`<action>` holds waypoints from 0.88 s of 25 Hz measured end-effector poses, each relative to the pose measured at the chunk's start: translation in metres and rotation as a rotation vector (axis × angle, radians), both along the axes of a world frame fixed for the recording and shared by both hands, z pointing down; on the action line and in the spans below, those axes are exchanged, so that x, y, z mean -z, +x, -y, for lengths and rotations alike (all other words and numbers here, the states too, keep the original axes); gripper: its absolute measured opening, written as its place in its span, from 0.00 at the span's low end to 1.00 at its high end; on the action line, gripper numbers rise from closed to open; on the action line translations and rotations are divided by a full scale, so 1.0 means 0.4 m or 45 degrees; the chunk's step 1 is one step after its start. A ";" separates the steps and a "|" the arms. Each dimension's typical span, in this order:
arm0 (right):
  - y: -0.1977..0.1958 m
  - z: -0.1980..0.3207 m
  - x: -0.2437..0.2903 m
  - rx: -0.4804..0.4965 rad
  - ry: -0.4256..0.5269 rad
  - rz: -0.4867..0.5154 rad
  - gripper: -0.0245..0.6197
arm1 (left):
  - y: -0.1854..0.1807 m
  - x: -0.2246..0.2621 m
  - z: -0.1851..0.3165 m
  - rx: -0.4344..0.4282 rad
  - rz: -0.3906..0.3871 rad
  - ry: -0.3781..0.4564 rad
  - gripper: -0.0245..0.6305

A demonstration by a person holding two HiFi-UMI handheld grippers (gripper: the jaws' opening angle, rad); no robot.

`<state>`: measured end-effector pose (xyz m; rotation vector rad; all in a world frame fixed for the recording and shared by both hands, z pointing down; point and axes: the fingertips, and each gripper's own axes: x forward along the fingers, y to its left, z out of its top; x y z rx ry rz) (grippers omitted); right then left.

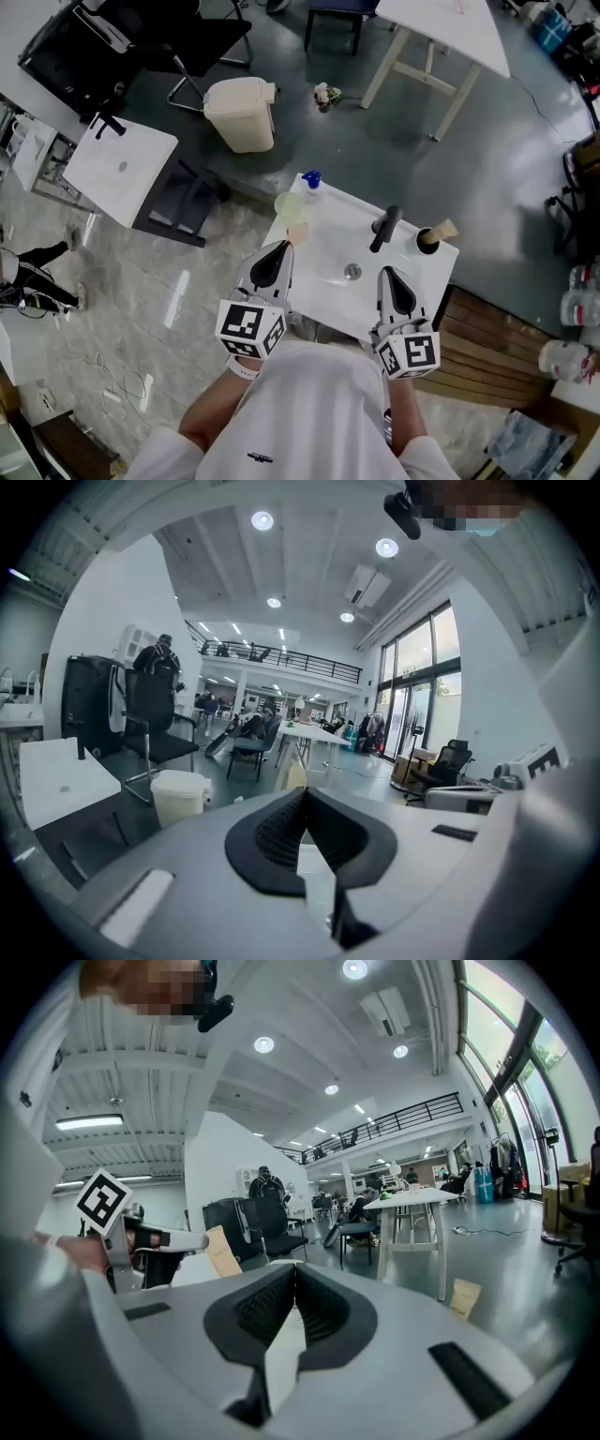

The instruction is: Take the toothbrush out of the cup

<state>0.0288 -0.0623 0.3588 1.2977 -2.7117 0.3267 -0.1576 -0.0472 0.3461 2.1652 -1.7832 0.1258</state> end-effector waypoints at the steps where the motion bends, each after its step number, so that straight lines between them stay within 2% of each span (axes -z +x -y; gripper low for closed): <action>1: 0.011 -0.004 0.002 -0.013 0.000 -0.001 0.05 | 0.008 -0.002 -0.009 -0.011 -0.002 -0.006 0.05; 9: 0.094 0.003 0.021 -0.107 0.031 -0.020 0.05 | 0.075 -0.022 -0.023 -0.079 -0.015 -0.045 0.05; 22: 0.272 0.133 -0.059 -0.231 -0.027 -0.056 0.05 | 0.211 -0.126 0.069 -0.177 0.012 -0.160 0.05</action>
